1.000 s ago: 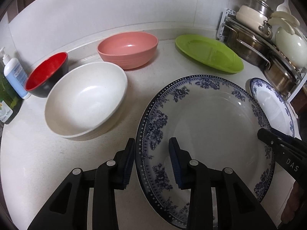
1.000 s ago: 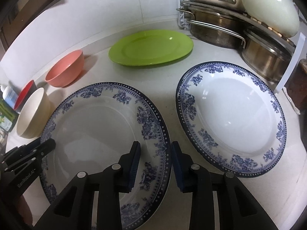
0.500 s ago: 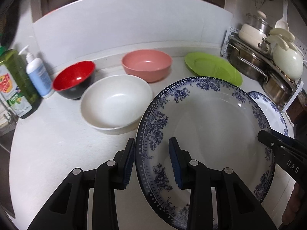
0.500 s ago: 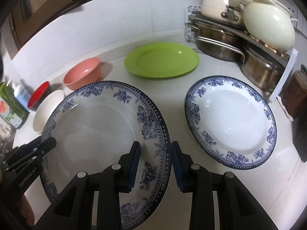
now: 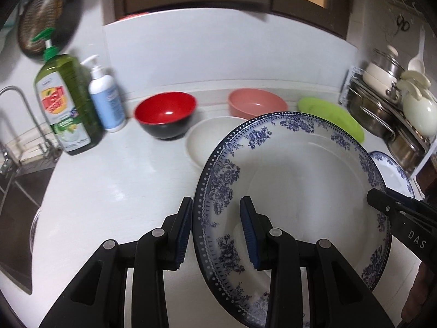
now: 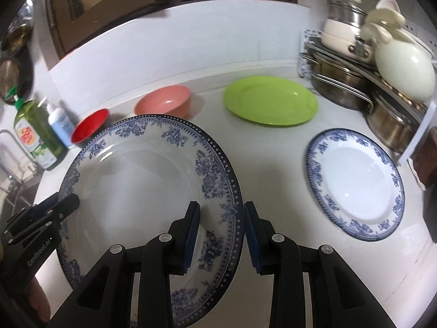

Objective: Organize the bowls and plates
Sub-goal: 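Carry the held plate with both grippers toward the counter beside the sink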

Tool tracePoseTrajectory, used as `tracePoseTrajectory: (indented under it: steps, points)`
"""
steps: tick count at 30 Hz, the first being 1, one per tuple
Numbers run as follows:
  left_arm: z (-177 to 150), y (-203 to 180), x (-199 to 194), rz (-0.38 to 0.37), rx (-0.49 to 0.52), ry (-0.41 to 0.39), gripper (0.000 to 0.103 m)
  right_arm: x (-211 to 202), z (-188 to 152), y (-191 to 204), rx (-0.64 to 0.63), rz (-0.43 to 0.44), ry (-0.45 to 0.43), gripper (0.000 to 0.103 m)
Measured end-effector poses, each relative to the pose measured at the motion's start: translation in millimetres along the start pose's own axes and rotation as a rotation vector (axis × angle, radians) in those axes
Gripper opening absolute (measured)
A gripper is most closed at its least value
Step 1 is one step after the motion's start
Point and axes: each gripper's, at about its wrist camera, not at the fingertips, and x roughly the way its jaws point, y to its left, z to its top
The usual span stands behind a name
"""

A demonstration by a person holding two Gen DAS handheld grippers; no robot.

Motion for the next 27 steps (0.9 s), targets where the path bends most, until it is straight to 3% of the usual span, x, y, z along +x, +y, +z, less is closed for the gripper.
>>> tracePoseTrajectory:
  steps: [13,27]
  points:
    - [-17,71,-25,0.100,-0.098,-0.013,0.035,-1,-2,67,-0.090,0.089,-0.011,0.034]
    - [-42,134,-26,0.174,-0.184,0.042,0.035,14,-18,136,-0.181,0.170,0.044,0.034]
